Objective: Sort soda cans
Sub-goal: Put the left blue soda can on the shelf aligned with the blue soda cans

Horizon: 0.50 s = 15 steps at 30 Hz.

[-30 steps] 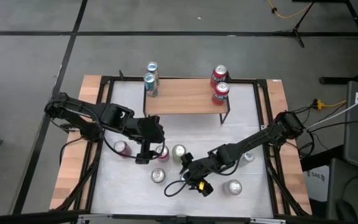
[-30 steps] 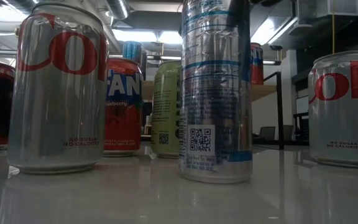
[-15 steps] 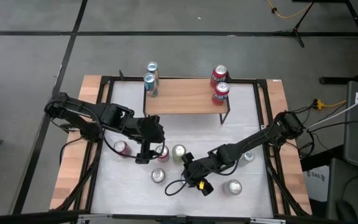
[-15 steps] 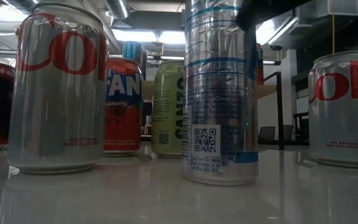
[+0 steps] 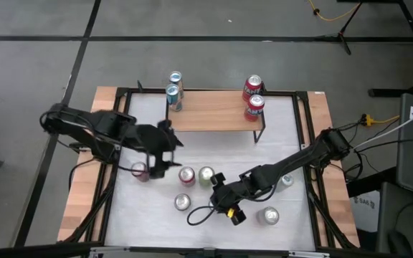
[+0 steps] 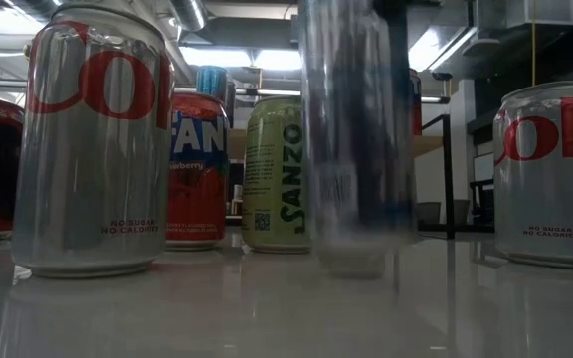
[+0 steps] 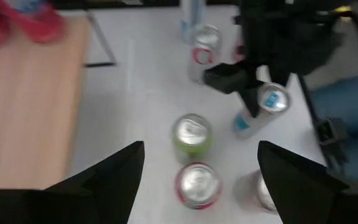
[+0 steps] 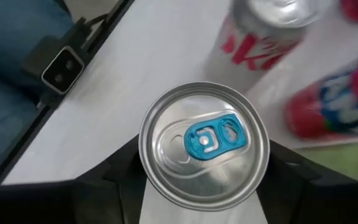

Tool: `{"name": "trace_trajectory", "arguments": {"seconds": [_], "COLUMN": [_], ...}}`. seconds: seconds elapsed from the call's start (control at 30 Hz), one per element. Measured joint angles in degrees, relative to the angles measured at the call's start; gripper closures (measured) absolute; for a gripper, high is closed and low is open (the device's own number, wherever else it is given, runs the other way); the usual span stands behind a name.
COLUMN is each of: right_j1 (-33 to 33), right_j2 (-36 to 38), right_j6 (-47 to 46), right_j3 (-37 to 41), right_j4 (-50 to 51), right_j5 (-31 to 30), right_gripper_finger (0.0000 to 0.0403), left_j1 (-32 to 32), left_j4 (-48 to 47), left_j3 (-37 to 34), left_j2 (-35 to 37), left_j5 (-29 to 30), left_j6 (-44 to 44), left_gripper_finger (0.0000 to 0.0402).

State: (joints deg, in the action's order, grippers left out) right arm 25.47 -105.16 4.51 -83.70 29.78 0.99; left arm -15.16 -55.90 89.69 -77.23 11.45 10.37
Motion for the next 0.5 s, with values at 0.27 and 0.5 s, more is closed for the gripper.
{"name": "trace_trajectory", "arguments": {"seconds": [0.27, 0.5], "right_j1": [-0.04, -3.65], "right_j2": [0.0, 0.04], "right_j6": [-4.58, -11.28], "right_j3": [-14.2, -27.56], "right_j4": [10.9, 17.11], "right_j5": [-6.31, -17.91], "right_gripper_finger": [0.0179, 0.0177], "left_j1": [0.02, 0.02], "left_j4": [-1.14, -1.82], "left_j3": [0.02, 0.02], "left_j2": [7.1, 10.87], "left_j5": [8.54, 19.3], "left_j6": [0.22, -0.22], "left_gripper_finger": [0.0097, 0.0097]}}
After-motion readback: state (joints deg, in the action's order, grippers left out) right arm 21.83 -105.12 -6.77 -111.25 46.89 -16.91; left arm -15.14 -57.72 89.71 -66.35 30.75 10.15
